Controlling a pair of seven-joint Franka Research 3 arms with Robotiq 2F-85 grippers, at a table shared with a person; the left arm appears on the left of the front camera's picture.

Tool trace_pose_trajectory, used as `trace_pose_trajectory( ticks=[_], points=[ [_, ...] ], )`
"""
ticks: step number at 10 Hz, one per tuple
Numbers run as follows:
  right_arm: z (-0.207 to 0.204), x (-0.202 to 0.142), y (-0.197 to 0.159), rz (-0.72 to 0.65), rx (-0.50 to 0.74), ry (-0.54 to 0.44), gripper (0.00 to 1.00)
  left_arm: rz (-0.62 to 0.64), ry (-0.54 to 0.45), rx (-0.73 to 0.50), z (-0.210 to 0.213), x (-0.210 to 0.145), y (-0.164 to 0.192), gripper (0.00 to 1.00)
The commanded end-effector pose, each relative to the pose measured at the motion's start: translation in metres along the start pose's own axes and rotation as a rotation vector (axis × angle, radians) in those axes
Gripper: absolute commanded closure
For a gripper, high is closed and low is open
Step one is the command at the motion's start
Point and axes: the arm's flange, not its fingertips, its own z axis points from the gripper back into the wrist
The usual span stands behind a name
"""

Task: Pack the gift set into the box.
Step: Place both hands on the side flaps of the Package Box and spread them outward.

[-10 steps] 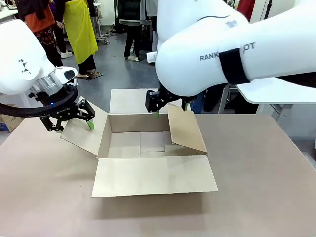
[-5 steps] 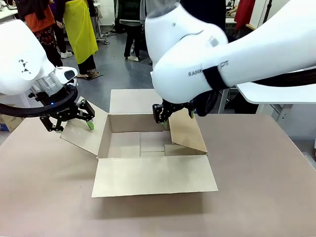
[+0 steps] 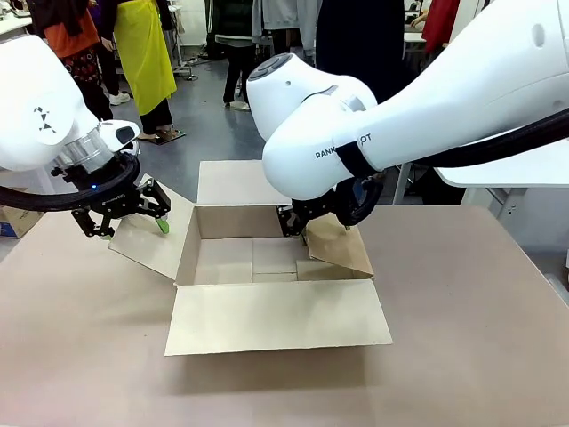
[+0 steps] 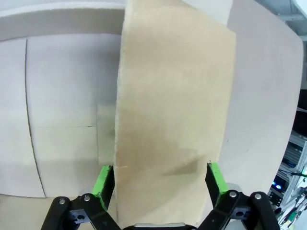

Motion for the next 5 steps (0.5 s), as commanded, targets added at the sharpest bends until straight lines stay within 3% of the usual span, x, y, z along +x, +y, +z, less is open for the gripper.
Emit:
trace_pose_trajectory(
  ticks=[1,5],
  points=[
    [0.009,-0.004,-0.008,-0.064,-0.063,-0.044,0.0,0.009,-0.005,0.012,0.003,-0.001,-0.001,0.0],
    [0.045,-0.019,-0.07,-0.155,-0.035,-0.125,0.0,0.009,-0.005,0.012,0.003,-0.001,-0.001,0.0]
  ],
)
